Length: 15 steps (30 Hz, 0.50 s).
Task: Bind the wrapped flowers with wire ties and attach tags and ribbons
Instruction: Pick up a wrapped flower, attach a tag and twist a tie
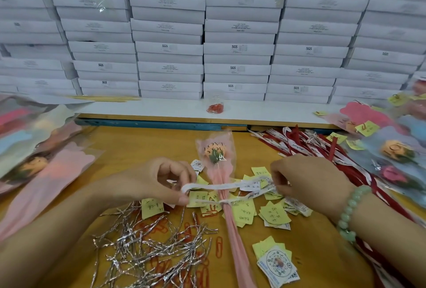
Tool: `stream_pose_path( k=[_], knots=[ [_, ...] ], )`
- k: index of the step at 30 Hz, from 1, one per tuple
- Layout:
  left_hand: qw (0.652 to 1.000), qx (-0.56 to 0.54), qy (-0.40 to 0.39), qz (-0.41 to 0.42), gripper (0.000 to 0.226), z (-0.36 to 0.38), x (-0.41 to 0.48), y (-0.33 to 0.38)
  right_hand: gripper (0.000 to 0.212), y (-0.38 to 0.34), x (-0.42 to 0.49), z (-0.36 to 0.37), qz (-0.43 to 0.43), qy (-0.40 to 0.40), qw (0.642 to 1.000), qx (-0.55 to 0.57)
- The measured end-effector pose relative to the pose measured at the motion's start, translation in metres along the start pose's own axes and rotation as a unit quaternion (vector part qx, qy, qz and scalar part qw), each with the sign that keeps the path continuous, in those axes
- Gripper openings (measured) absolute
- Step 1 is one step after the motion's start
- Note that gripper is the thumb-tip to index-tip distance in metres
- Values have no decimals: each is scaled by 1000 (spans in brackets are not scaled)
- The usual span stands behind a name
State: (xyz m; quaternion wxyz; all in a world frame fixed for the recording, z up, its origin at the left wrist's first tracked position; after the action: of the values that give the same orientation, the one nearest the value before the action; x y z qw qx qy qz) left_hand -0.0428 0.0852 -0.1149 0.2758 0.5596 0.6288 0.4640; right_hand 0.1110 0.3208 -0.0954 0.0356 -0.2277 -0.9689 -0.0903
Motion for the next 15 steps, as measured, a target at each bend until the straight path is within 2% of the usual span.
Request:
stream_pose_path(
  k=[3,5,7,10,13,15],
  knots=[
    [989,-117,72,50,26,-4,1,2,4,2,2,-1,11,12,1000,24],
    [964,-209,139,86,36,-9,3,3,9,3,3,0,18,23,999,24],
    [940,-236,221,110,45,-14,6,4,13,4,4,1,25,30,999,25],
    [914,-163,346,137,48,-21,5,5,14,4,3,1,29,49,998,18],
    [889,-5,441,123,22,-27,0,1,10,1,3,-1,28,81,996,27],
    [855,114,498,92,20,-30,-3,-6,12,-1,3,0,39,110,993,25]
  ],
)
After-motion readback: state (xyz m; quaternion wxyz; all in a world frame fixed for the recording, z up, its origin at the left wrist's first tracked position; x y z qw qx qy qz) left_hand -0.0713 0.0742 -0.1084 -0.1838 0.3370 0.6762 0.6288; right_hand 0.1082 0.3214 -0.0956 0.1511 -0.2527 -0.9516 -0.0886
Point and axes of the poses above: each hand's wrist, its own x-axis towards the middle knuckle, its own z-axis out of the palm, y = z × x, the point moved 2 cm from there along x, towards the middle knuckle, and after that the axes turned 15 degrees about z, right-handed, at the moved point
